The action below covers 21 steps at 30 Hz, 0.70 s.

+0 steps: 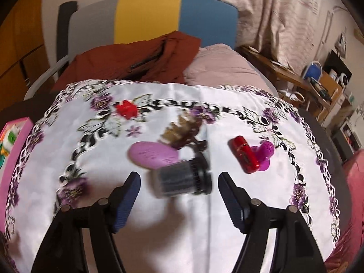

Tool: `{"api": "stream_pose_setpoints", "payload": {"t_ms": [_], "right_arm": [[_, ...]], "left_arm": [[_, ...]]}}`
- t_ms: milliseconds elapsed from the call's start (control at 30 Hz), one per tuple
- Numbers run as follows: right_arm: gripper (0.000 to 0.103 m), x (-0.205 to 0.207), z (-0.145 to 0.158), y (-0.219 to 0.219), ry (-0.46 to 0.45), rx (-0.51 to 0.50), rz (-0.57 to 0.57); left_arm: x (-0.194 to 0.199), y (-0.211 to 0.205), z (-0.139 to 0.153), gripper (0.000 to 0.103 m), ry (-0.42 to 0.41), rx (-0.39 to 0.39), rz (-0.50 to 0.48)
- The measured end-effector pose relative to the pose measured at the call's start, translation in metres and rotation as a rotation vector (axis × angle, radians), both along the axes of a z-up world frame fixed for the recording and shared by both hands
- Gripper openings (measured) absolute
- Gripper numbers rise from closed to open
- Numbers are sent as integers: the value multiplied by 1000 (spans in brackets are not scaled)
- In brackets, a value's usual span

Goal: Organize rigid objects
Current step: 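Grasp the black cylindrical canister on the tablecloth with the right tool, then grasp the purple oval object with the left tool while the right tool holds the canister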

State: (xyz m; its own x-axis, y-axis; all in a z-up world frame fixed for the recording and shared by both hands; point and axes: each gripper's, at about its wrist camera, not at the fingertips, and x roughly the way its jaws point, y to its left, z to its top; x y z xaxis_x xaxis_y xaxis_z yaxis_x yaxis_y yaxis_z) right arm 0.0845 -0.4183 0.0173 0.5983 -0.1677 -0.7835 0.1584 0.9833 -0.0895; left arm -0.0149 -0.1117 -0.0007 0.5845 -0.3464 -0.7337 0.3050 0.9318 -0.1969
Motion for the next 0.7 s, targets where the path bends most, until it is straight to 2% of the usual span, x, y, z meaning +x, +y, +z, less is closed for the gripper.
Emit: {"api": "stream_pose_setpoints", "payload": {"t_ms": [33,100,267,367,467,500,533,700], "right_arm": [[83,2,-2,-5,-1,11,-2],[87,6,-8,-10,-2,27,5],[88,19,-29,-13,67,48,52],[88,22,-36,-13,76,40,50],[85,25,-39,-12,77,-3,53],[73,25,-40,-13,79,3,58],[70,25,-41,-14,86,16,55],[70,23,-39,-24,95,87,23]], "left_arm": [[-1,-3,0,103,2,1,-6],[-2,-8,-1,103,5,7,-15],[-1,-17,-2,103,12,21,-33],[1,-23,-4,103,19,23,-42],[4,-33,-6,103,32,25,-56],[7,-37,-6,103,36,25,-63],[9,-41,-5,103,37,24,-67],[28,-64,0,103,38,13,-90]]}}
